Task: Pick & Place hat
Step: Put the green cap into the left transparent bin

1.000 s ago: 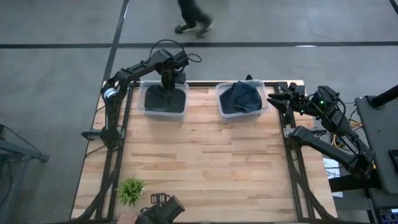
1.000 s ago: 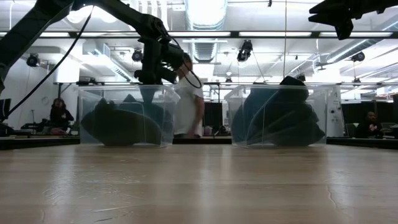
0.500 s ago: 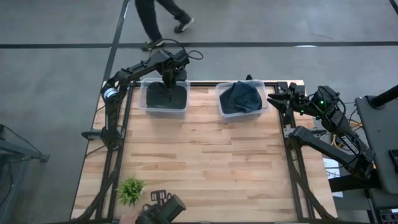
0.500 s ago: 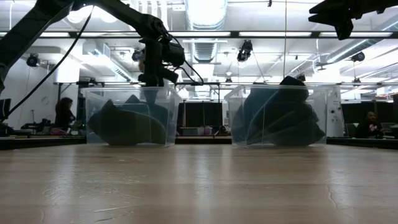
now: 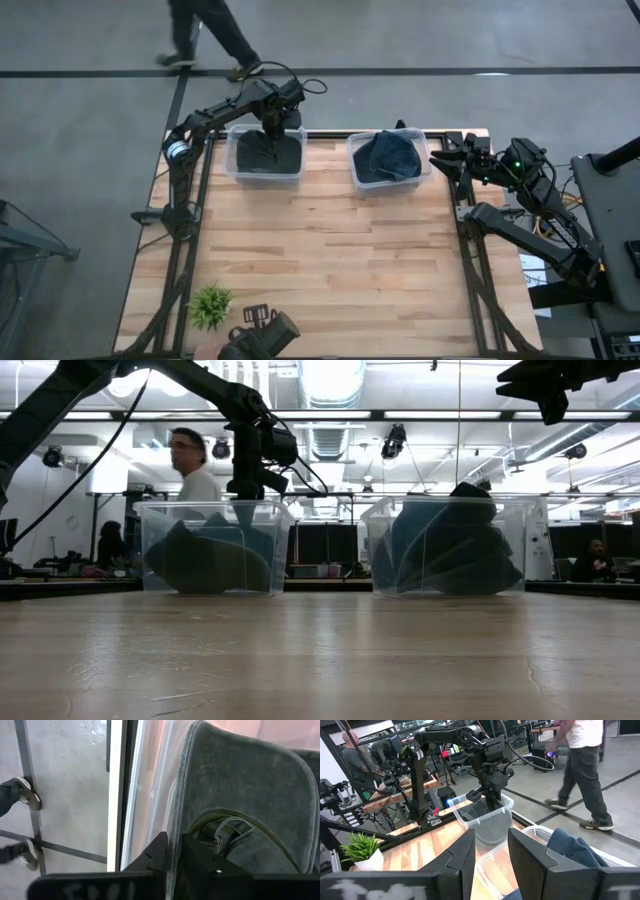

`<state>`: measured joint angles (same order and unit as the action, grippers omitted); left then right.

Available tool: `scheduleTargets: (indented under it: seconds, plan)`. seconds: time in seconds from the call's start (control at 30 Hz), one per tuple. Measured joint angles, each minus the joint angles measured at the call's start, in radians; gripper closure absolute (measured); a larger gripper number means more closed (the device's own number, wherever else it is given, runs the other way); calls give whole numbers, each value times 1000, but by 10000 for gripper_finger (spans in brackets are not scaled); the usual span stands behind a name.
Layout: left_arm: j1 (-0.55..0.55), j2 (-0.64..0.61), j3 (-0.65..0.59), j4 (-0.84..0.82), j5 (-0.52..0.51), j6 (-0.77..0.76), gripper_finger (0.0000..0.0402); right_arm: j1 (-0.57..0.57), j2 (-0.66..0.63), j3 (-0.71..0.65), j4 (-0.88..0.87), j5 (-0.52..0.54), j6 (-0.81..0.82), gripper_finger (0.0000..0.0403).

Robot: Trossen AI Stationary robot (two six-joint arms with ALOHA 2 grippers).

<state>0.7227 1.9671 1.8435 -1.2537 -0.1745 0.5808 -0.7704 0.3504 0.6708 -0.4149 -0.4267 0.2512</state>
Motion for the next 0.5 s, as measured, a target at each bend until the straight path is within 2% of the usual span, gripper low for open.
scheduleTargets:
  seconds: [0.33,0.5]
  plan:
    - [0,0,-14,19,1,-11,245,0,0,0,0,0,0,291]
    - [-7,-10,-8,15,-9,-34,223,0,0,0,0,0,0,291]
